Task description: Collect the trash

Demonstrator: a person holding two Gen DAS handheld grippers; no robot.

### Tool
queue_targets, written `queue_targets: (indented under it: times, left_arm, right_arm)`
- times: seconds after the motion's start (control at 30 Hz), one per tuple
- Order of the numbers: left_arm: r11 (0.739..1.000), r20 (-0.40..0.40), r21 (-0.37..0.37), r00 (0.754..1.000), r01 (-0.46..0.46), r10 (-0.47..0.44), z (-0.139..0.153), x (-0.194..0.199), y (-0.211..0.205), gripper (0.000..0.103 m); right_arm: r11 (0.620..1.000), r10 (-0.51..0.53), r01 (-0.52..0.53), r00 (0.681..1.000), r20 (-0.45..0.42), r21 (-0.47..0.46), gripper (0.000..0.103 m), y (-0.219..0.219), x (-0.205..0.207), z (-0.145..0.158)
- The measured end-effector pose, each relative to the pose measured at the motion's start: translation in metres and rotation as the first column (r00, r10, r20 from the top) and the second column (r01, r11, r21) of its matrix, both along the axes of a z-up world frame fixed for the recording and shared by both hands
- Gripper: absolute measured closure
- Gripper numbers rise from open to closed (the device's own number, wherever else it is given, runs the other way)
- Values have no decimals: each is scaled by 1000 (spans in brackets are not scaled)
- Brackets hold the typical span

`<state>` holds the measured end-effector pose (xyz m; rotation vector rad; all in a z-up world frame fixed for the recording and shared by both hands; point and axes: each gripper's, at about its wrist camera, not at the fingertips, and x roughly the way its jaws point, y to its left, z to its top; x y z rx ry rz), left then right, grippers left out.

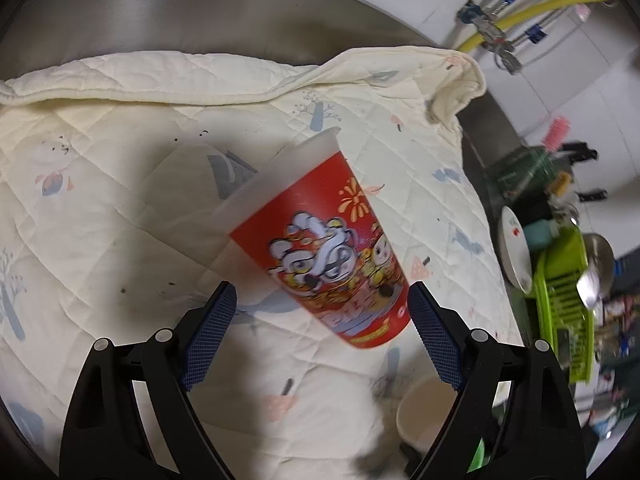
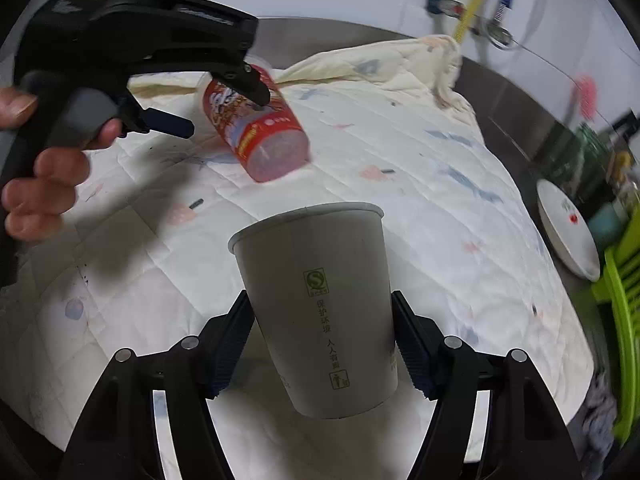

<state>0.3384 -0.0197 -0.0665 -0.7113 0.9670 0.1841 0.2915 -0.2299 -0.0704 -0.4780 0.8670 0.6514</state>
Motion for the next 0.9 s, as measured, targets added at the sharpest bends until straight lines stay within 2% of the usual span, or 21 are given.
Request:
queue_targets:
  times: [0.23,0.47,0.57,0.7,0.8,0.9]
  left_arm:
    - [989,-43,43,989,-140,141,1,15,-14,15]
    - [968,-66,97,969,-233,239,1,26,-16,14]
    - [961,-86,79,959,-264,270,-6,29,-12,15]
    - [966,-75,53,963,-254,257,-12,32,-11,17]
    - [973,-61,20,971,-230,230,-14,34,-11,24]
    - [982,-60,35,980,-186,188,-15,41,-13,26]
  right_arm:
    - [997,-48,48,999,-8,64,41,-30,-16,2]
    - [992,-71,71,997,-11,104,43,-41,-18,0]
    - [989,-79,80,997,-12,122,43,-44,-21,1]
    - [985,-89,90,996,-15,145,43,-51,-29,3]
    - [984,-96,97,995,-18,150,43,-54,-34,3]
    - [981,-113,115,993,-23,155,43,-56,-38,3]
